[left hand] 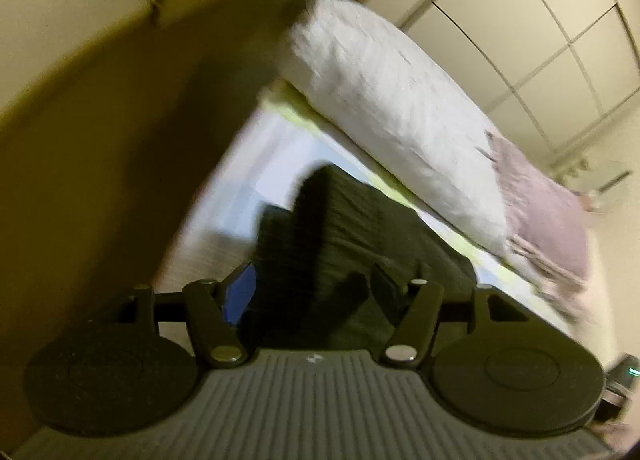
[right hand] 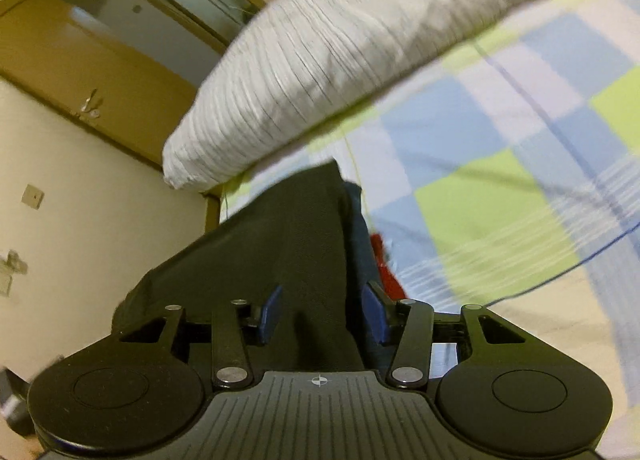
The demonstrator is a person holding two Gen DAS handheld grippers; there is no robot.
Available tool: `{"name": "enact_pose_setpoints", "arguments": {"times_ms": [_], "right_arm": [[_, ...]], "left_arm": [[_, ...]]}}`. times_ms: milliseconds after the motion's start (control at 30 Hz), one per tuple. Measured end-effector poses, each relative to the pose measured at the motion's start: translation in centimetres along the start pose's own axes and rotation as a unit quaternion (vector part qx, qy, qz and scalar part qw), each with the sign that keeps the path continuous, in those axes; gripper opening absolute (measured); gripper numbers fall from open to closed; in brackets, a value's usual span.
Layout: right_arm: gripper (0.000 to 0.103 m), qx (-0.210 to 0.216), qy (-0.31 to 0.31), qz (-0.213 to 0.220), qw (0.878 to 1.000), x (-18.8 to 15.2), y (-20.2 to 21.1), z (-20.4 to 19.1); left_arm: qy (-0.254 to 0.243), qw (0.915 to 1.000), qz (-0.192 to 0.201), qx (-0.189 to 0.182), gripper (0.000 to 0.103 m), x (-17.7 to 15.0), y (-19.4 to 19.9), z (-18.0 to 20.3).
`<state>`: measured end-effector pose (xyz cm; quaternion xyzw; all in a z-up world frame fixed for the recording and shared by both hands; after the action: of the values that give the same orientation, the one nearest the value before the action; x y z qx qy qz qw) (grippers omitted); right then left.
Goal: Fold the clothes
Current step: 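Lower the black trousers onto the folded jeans stack with both grippers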
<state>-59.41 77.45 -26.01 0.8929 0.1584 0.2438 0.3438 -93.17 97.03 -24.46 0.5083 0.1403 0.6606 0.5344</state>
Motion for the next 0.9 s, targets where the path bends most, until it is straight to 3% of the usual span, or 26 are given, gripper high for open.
{"name": "enact_pose_setpoints", "arguments": {"times_ms": [100, 167, 267, 300, 333, 400, 567, 667, 900], "right_arm": [[0.048, -0.007, 0.047, 0.015, 0.999, -0.9, 1.8, -1.1], [0.048, -0.016, 0.089, 0.013, 0.996, -2.1, 2.2, -2.1], [0.048, -0.034, 0.156, 0.001, 0.987, -4.5, 1.3, -3.6], [0.048, -0.040, 0.178, -0.003, 0.983, -5.3, 1.0, -4.1], [0.048, -0.046, 0.200, -0.007, 0.979, -6.1, 0.7, -4.6], [0.048, -0.051, 0.219, -0.018, 0.974, -7.4, -0.2, -5.2], [0.048, -0.040, 0.193, -0.049, 0.979, -9.1, -2.6, -5.2], [0.048, -0.050, 0.220, -0.050, 0.973, -9.5, -3.6, -6.2], [0.048, -0.083, 0.268, -0.059, 0.958, -10.2, -6.1, -7.9]], "left_arm": [[-0.028, 0.9985, 0.029, 0.037, 0.053, 0.4, 2.8, 0.9], [-0.063, 0.9973, 0.032, 0.022, 0.051, 0.2, 3.9, 2.7], [-0.141, 0.9900, 0.008, -0.007, 0.038, -1.3, 4.1, 5.7], [-0.167, 0.9859, -0.004, -0.011, 0.028, -1.9, 3.6, 6.4], [-0.181, 0.9834, -0.012, -0.007, 0.016, -2.4, 3.0, 6.5], [-0.195, 0.9804, -0.027, 0.007, 0.007, -3.2, 1.5, 6.2], [-0.174, 0.9839, -0.035, 0.023, 0.006, -3.9, -1.1, 3.0], [-0.160, 0.9862, -0.039, 0.013, 0.006, -3.9, -1.6, 1.7], [-0.172, 0.9837, -0.040, 0.037, 0.006, -4.6, -2.9, 1.0]]}}
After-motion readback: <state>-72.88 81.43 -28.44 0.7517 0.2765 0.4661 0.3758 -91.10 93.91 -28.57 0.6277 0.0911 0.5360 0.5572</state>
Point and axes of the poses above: each gripper's, at about its wrist camera, not at the fingertips, and y roughly against the way its jaws point, z to its right, x to its top, the point moved 7 cm from there along -y, roughly the way its jaws point, and after that the axes turned 6 degrees about -y, right-handed, at the moved point
